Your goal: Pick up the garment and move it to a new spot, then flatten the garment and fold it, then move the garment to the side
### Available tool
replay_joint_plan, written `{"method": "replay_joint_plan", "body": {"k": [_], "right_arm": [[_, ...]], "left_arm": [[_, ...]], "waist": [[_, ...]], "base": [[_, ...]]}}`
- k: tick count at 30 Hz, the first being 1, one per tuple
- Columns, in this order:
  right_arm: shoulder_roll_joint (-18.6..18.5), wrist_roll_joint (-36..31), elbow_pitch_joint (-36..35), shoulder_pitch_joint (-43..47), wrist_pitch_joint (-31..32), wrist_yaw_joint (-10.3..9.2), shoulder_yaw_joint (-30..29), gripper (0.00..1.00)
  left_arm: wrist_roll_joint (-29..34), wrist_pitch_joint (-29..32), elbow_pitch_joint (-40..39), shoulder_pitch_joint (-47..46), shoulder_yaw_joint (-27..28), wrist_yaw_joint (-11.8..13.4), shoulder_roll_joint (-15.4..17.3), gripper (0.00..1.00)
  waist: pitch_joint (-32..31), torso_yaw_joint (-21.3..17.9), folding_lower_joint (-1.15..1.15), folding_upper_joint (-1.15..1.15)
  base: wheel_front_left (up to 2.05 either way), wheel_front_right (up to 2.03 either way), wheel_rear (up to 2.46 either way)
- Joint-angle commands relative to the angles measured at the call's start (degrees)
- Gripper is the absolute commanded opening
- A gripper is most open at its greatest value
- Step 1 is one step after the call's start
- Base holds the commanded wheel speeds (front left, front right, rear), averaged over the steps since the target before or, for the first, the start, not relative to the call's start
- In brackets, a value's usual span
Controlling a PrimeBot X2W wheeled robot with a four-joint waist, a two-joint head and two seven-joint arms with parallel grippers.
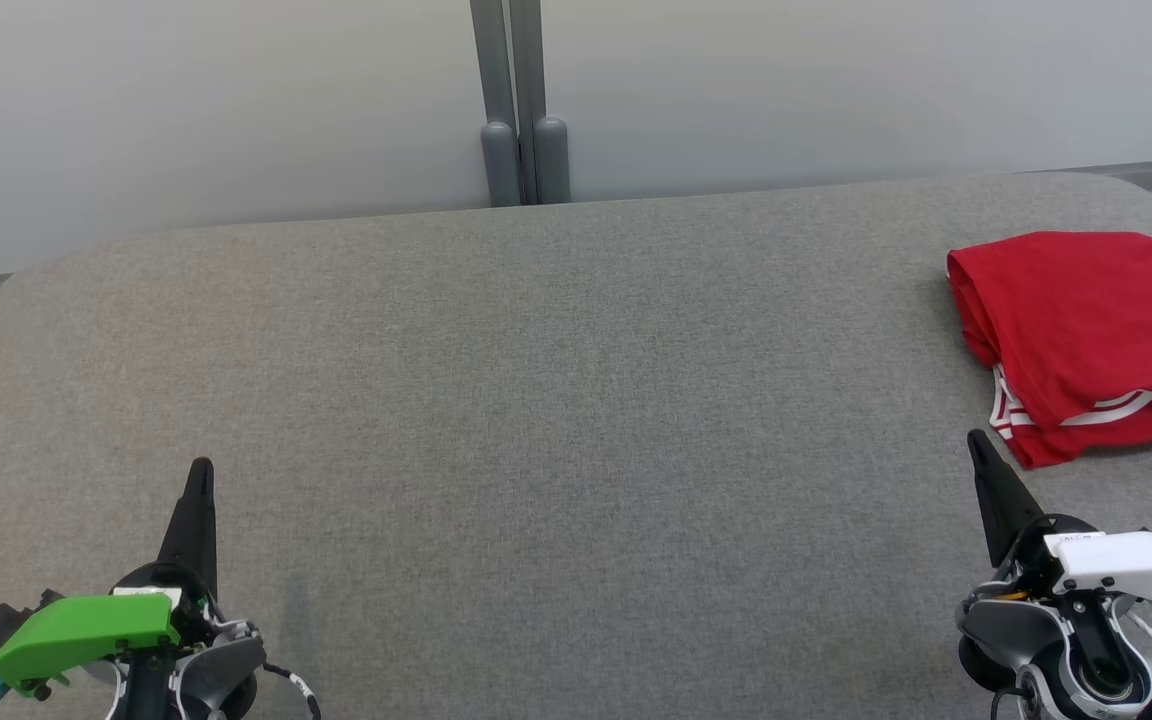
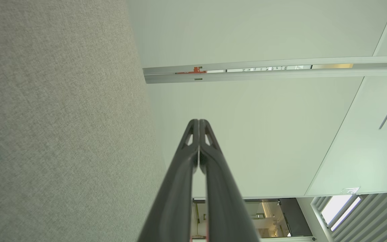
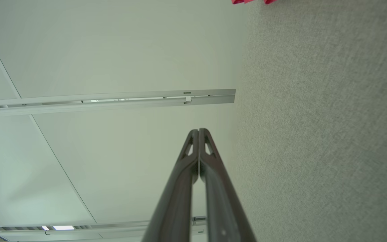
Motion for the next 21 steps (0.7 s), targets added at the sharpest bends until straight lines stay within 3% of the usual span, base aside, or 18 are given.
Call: {"method": "replay_joint_plan", "body": {"k": [1,21], "right_arm": [[0.0,0.4,0.1,-0.4,0.1,0.00,-0.1,0.00],[0.0,0.4,0.1,-0.4,0.1,0.00,0.0,0.00]], "left_arm": [[0.0,0.2,-0.1,-0.6,0.1,-0.4,0.0,0.00],[0.0,0.2,-0.1,-0.6,0.1,-0.4,0.0,0.00]], "waist": [[0.0,0.0,0.00,0.00],[0.0,0.0,0.00,0.00]], "base": [[0.00,0.00,0.00],[0.00,0.00,0.00]]}}
